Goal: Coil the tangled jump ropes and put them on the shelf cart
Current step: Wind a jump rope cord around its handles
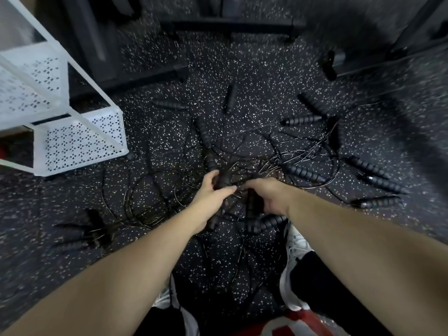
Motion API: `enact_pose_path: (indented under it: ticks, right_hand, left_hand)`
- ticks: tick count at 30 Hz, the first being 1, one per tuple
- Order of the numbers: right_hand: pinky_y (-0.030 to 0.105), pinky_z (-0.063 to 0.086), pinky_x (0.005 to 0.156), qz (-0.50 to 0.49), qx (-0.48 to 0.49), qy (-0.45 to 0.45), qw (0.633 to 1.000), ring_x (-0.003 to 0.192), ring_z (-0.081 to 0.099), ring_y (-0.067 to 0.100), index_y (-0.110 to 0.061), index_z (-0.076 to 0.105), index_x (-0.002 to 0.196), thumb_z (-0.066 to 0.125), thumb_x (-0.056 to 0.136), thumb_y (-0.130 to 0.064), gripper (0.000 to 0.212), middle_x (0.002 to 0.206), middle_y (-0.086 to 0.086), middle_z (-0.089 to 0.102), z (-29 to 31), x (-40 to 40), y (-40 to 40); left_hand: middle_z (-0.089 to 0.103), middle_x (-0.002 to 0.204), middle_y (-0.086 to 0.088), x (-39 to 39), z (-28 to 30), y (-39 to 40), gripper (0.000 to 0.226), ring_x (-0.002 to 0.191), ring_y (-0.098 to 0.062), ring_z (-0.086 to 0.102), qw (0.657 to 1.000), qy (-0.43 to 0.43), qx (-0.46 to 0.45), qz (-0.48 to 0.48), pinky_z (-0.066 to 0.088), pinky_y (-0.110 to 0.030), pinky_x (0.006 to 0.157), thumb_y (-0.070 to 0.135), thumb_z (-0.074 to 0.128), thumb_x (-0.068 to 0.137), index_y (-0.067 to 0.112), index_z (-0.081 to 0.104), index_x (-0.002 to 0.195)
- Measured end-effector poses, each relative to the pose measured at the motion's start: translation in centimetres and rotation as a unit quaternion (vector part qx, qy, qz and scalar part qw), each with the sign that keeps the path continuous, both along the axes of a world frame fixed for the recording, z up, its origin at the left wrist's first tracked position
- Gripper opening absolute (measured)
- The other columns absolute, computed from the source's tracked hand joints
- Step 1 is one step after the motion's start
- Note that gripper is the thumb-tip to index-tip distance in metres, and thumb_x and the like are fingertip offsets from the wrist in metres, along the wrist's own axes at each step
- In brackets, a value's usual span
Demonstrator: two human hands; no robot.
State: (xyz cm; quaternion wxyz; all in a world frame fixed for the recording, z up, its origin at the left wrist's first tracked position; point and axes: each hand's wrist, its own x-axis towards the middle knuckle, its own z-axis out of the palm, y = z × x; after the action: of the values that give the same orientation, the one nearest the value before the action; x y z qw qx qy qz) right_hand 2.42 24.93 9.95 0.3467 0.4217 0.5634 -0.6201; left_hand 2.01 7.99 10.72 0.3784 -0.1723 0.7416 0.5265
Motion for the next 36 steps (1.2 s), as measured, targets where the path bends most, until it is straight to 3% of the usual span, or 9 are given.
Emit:
enact_pose_path:
  ticks: [4,8,15,18,23,26,29,32,36]
  right_hand:
    - [0.042,0.058,0.075,0.087,0.120,-0.005,0.989,0.083,0.066,0.032,-0.007,0.057,0.101,0.071,0.090,-0.015,0.020,0.098,0.016,0.068,-3.1,0.2,1.6]
    - [0.041,0.056,0.088,0.154,0.178,-0.023,0.971,0.105,0.065,0.032,-0.008,0.054,0.103,0.079,0.084,-0.027,0.036,0.112,0.011,0.066,-6.6,-0.1,3.2]
    - [0.032,0.051,0.076,0.207,0.281,-0.023,0.937,0.093,0.065,0.028,-0.002,0.061,0.119,0.065,0.090,-0.018,0.033,0.107,0.013,0.067,-9.9,-4.8,2.8]
    - [0.034,0.050,0.087,0.122,0.296,0.024,0.947,0.101,0.061,0.029,-0.007,0.051,0.136,0.056,0.096,-0.027,0.046,0.115,0.010,0.063,-10.4,-7.7,1.5]
    - [0.037,0.054,0.085,-0.034,0.099,0.025,0.994,0.093,0.063,0.020,-0.014,0.064,0.115,0.058,0.094,-0.058,0.049,0.109,0.002,0.068,-11.6,-11.4,-0.8]
    - [0.037,0.055,0.077,-0.048,0.061,0.029,0.997,0.084,0.062,0.020,-0.017,0.067,0.106,0.069,0.091,-0.050,0.036,0.107,0.003,0.069,-12.0,-12.6,-1.3]
    - [0.044,0.050,0.101,-0.050,0.093,0.058,0.993,0.109,0.065,0.026,-0.021,0.072,0.103,0.063,0.095,-0.051,0.032,0.114,0.003,0.071,-11.6,-12.8,-1.6]
    - [0.043,0.036,0.115,-0.058,0.122,0.100,0.986,0.129,0.053,0.025,-0.023,0.060,0.138,0.051,0.100,-0.055,0.050,0.139,0.000,0.059,-9.1,-11.9,-1.5]
    - [0.038,0.035,0.111,-0.090,0.138,0.179,0.970,0.122,0.059,0.020,-0.017,0.061,0.133,0.044,0.105,-0.050,0.047,0.125,0.000,0.069,-5.3,-10.6,-1.0]
  left_hand:
    - [0.059,0.105,0.017,-0.2,-1.1,-1.6,0.060,0.092,-0.006,0.059,0.998,0.050,-0.034,-0.031,0.042,-0.023,0.073,0.007,0.067,0.091,0.037,0.046,0.139]
    - [0.064,0.123,0.004,-0.3,-3.4,-2.6,0.065,0.090,-0.015,0.064,0.992,0.095,-0.039,-0.074,0.047,-0.018,0.066,-0.006,0.065,0.084,0.039,0.049,0.129]
    - [0.067,0.115,0.013,-1.5,-7.5,-2.7,0.069,0.085,-0.022,0.069,0.987,0.119,-0.032,-0.101,0.054,-0.042,0.073,-0.005,0.064,0.085,0.050,0.050,0.123]
    - [0.067,0.111,0.021,-2.3,-9.1,-2.6,0.069,0.086,-0.019,0.070,0.987,0.121,-0.033,-0.101,0.055,-0.047,0.078,-0.004,0.064,0.086,0.056,0.051,0.119]
    - [0.066,0.115,0.027,-2.8,-10.3,-2.2,0.066,0.108,0.002,0.064,0.981,0.143,-0.015,-0.129,0.052,-0.031,0.098,0.002,0.073,0.087,0.055,0.053,0.120]
    - [0.066,0.114,0.023,-3.0,-10.3,-2.1,0.065,0.096,-0.002,0.068,0.976,0.146,-0.002,-0.161,0.057,-0.031,0.080,0.001,0.069,0.087,0.054,0.052,0.119]
    - [0.067,0.111,0.013,-3.2,-10.1,-2.3,0.066,0.072,-0.010,0.067,0.976,0.134,-0.009,-0.172,0.052,-0.034,0.059,0.001,0.064,0.087,0.056,0.046,0.119]
    - [0.065,0.105,0.014,-3.0,-9.4,-2.3,0.069,0.069,-0.015,0.065,0.981,0.121,-0.026,-0.148,0.054,-0.043,0.063,0.016,0.071,0.089,0.055,0.033,0.132]
    - [0.064,0.108,0.020,-3.3,-7.3,-2.2,0.098,0.082,-0.013,0.070,0.982,0.133,-0.055,-0.118,0.056,-0.039,0.076,0.028,0.076,0.089,0.057,0.005,0.151]
